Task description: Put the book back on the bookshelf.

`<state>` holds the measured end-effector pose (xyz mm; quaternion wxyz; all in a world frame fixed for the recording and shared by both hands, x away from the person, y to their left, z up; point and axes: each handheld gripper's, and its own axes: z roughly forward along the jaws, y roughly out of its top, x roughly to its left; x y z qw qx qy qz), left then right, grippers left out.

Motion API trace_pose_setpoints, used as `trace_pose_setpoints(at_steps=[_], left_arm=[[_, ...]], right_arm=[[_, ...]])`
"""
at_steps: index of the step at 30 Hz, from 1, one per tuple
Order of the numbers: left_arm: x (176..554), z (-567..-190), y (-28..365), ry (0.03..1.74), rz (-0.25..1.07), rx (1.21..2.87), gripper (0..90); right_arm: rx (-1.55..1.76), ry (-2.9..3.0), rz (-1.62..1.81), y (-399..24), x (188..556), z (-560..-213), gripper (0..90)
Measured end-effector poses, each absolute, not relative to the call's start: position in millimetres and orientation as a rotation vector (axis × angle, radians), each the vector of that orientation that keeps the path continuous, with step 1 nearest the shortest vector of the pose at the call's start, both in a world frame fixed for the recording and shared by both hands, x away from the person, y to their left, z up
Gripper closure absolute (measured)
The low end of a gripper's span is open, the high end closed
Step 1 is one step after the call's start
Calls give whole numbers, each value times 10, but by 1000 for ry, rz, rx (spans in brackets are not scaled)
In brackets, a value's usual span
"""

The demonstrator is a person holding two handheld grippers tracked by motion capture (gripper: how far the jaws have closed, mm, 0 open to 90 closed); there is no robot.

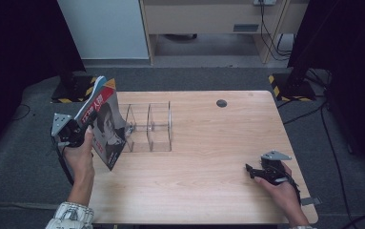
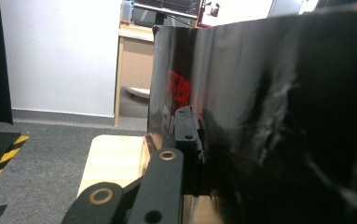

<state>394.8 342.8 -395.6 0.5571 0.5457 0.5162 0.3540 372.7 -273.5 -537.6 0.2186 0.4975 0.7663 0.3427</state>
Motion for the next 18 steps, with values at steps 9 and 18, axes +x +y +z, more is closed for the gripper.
trace_pose_setpoints(at_steps=[9, 18], left_arm=[[3949, -3960, 3441, 1228, 831, 1287, 823], [3940, -3974, 3436, 1235, 849, 1285, 774]], right_arm=[[1377, 2121, 949, -2735, 3727, -5375, 254], [1377, 2120, 948, -2734, 3727, -5376, 254]])
